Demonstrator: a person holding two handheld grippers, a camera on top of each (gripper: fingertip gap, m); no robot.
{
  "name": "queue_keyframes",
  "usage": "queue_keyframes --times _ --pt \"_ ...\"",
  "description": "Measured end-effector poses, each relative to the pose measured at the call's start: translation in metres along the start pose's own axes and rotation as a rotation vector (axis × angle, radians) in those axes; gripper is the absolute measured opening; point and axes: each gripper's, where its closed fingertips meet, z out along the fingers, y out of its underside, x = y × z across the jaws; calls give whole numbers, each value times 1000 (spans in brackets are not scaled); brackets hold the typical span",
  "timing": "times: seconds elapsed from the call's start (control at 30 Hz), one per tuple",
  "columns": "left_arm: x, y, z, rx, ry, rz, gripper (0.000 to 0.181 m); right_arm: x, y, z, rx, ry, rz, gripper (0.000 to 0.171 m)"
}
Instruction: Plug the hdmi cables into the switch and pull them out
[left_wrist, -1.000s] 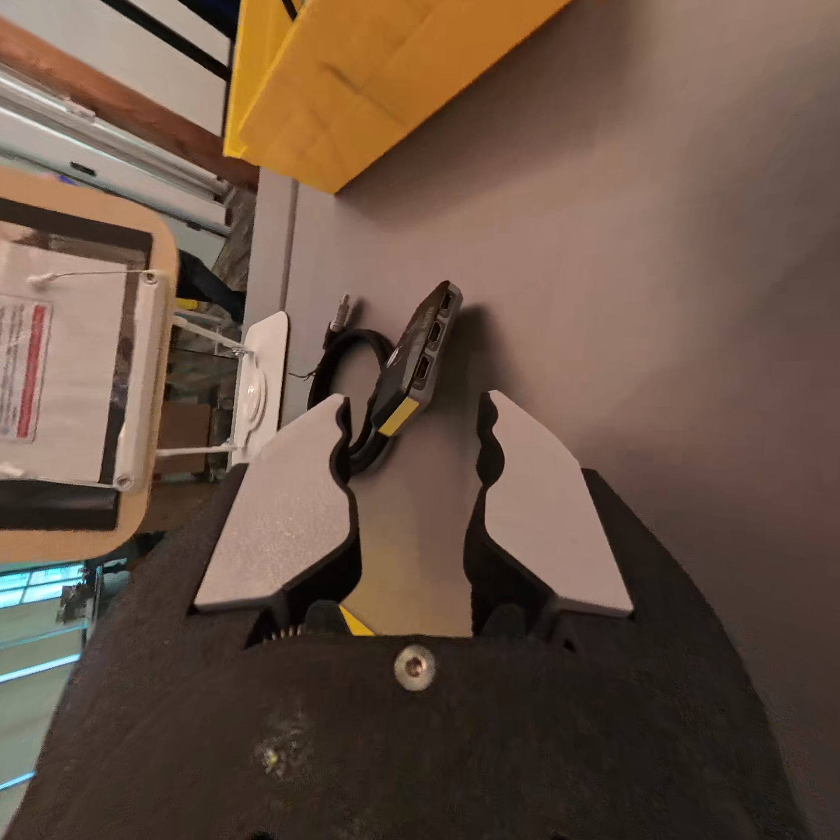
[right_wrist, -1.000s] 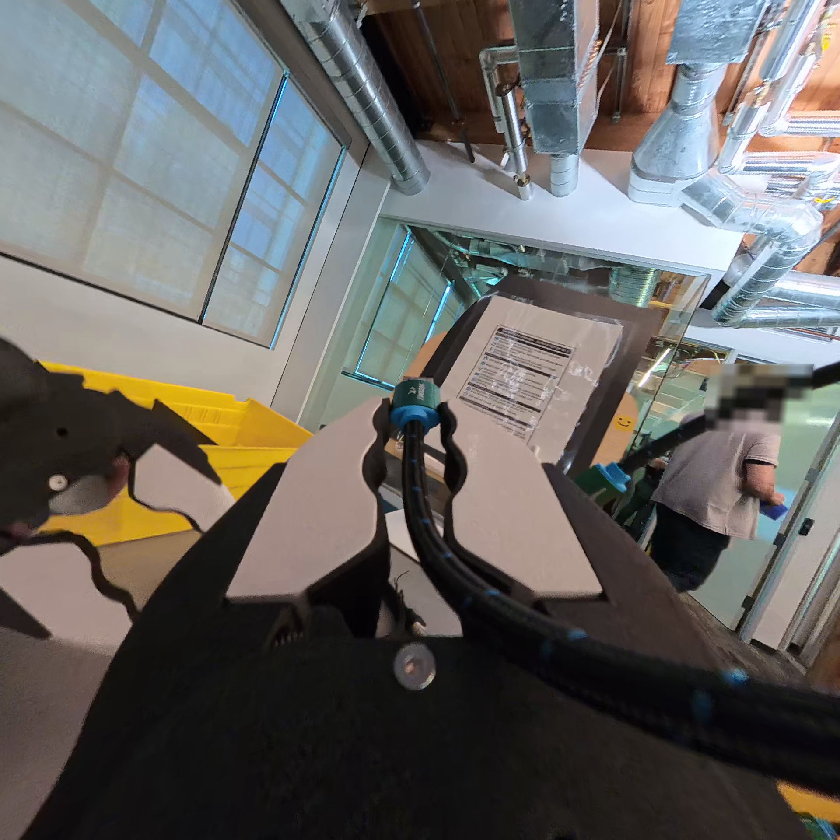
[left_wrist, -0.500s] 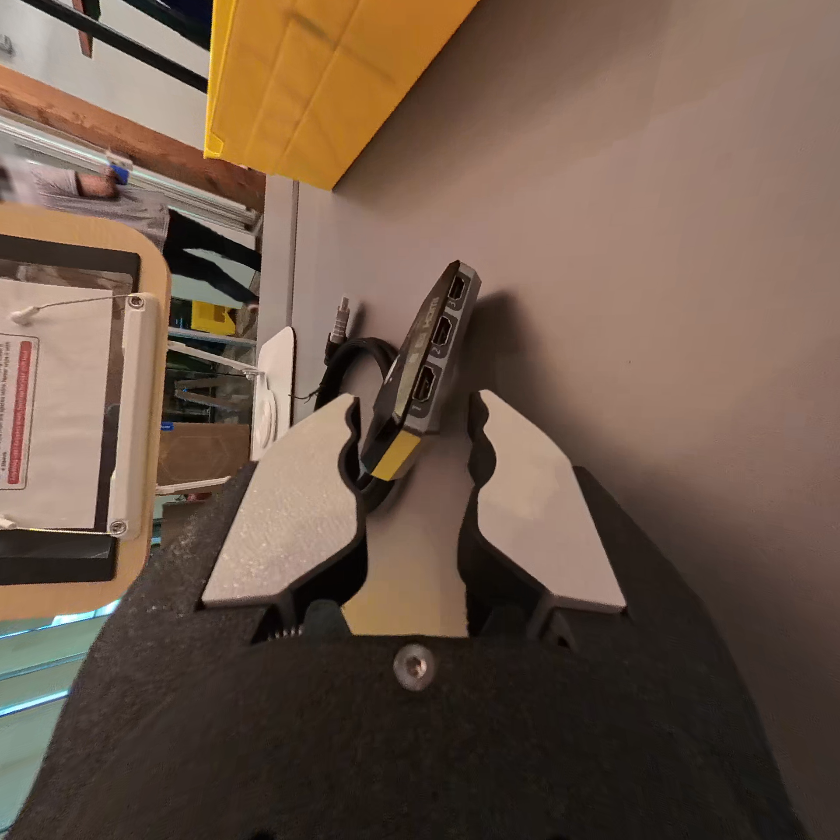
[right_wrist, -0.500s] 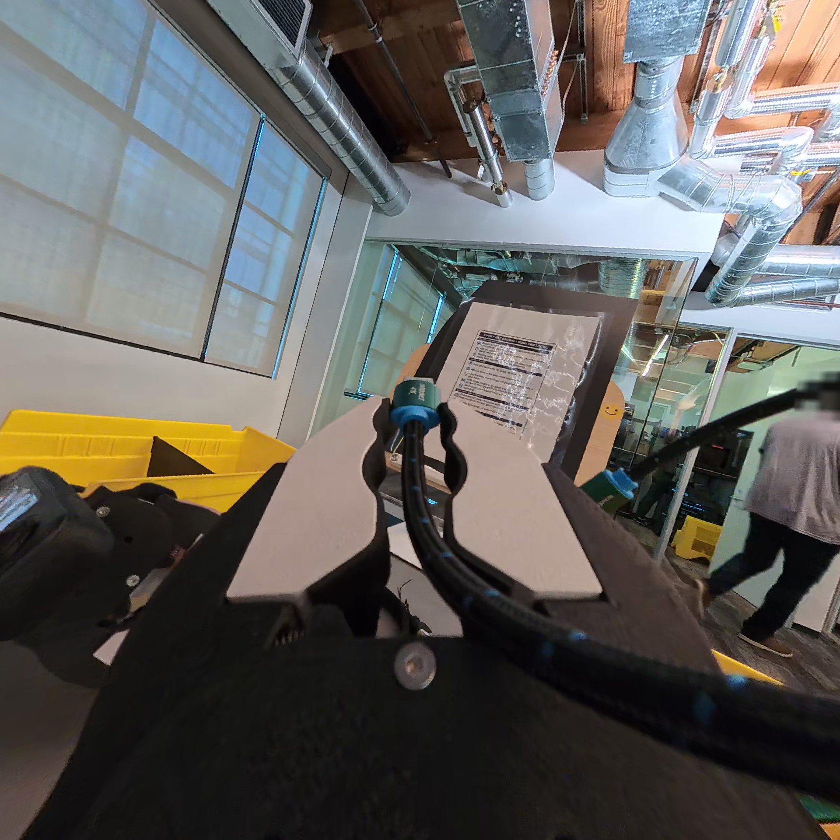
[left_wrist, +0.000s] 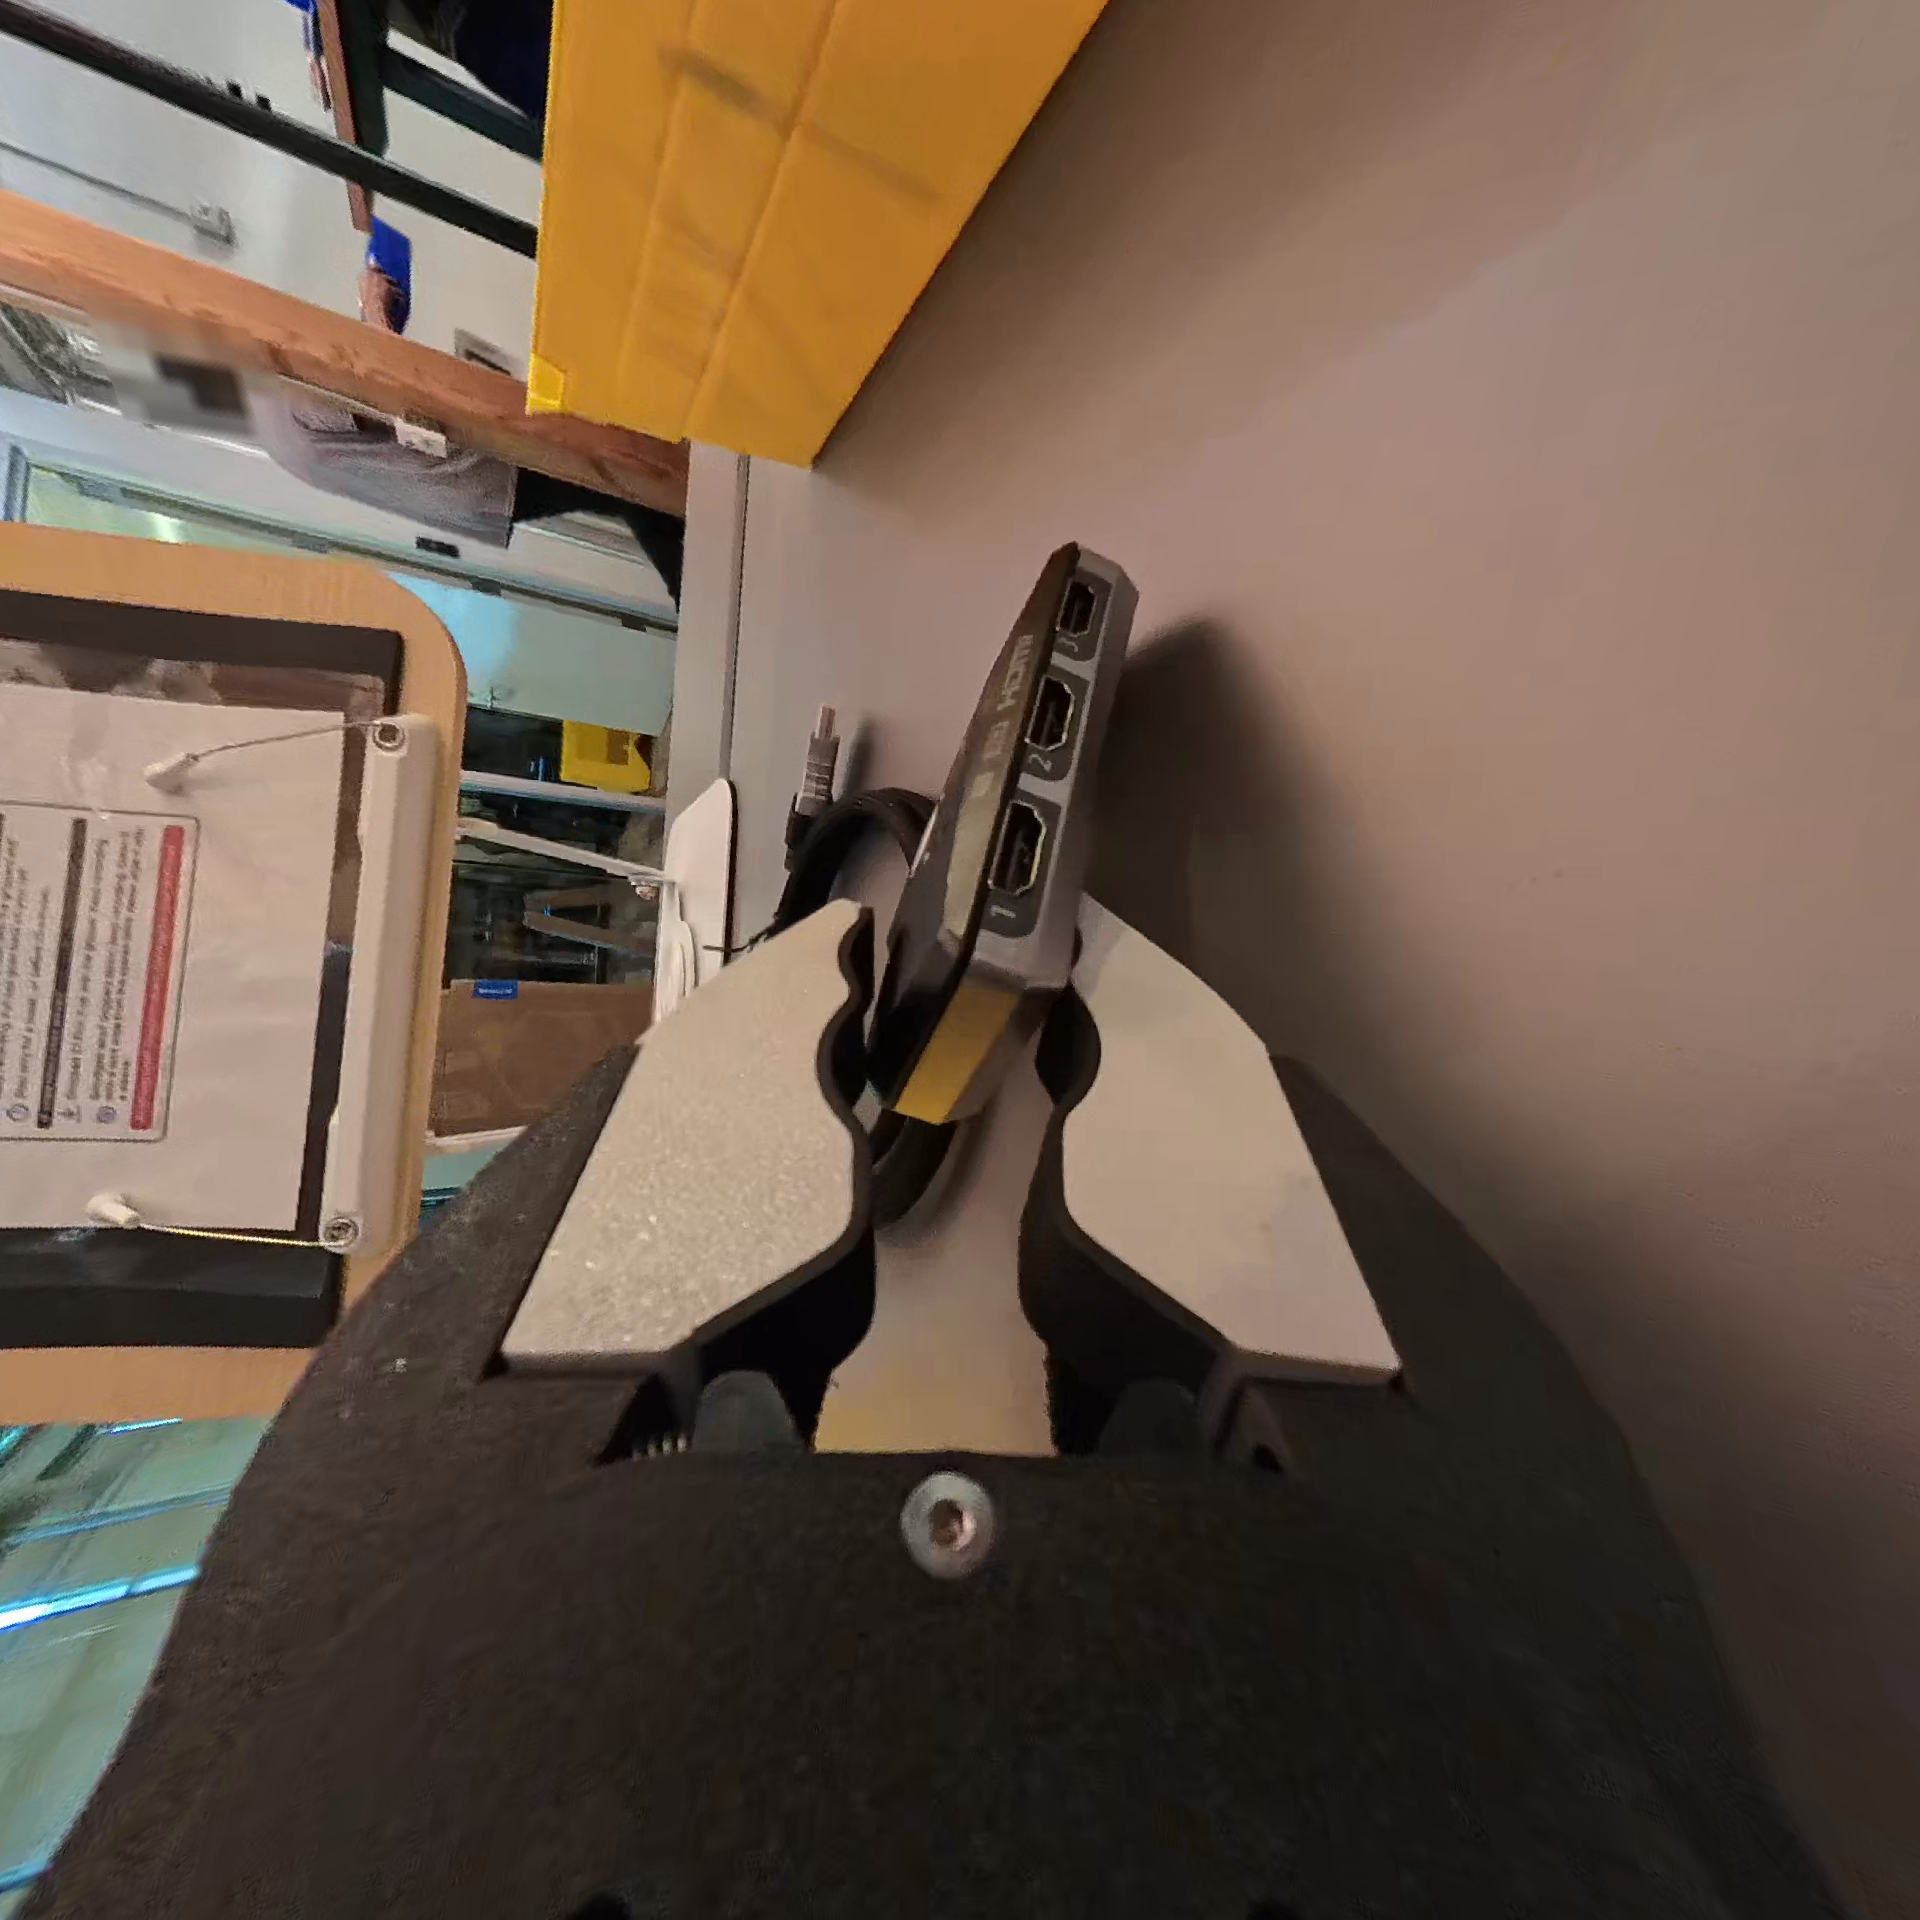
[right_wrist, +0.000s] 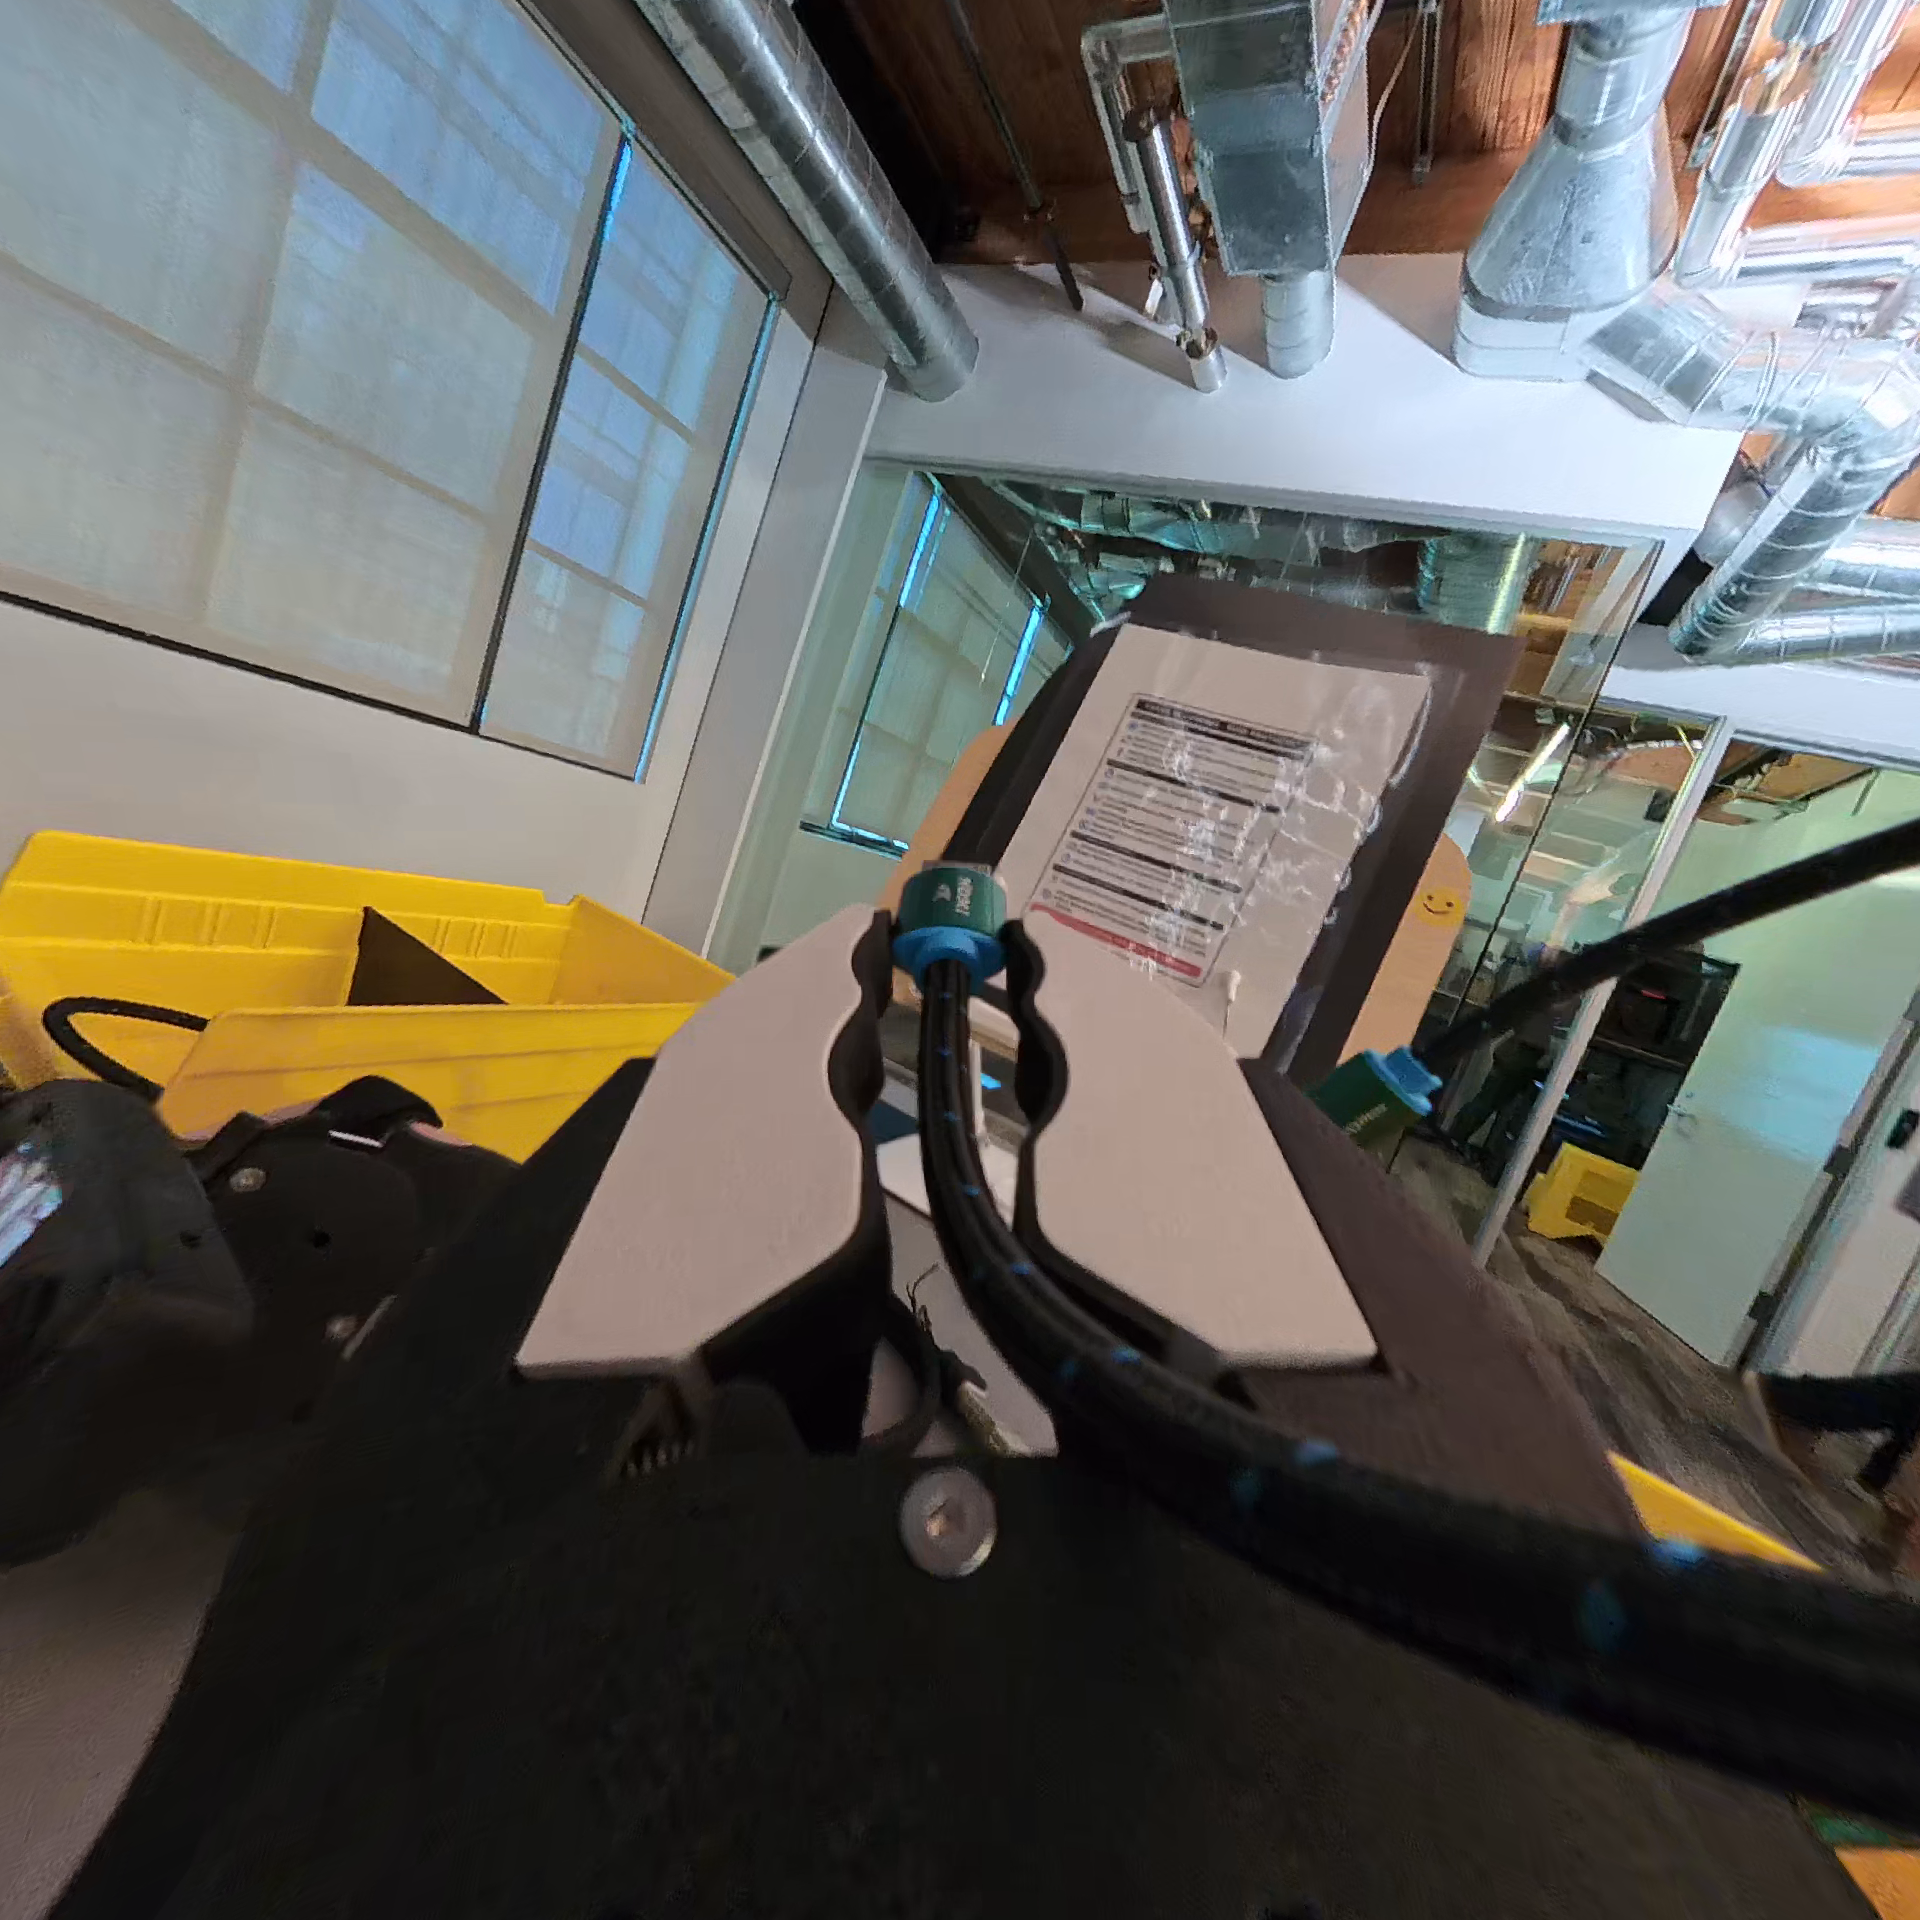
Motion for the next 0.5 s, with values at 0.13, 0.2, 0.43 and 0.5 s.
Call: queue_keyframes --times 0.13,0.2,0.43,0.5 --pt "1 -5 -2 31 15 -78 32 5 16 3 -76 18 28 21" --pt "3 -7 -2 54 43 -113 34 6 20 3 -85 18 46 21" --pt "8 -16 -6 122 56 -82 32 6 24 4 -84 -21 120 21" --pt "9 -17 -5 128 63 -70 30 4 25 4 -90 -32 128 21"
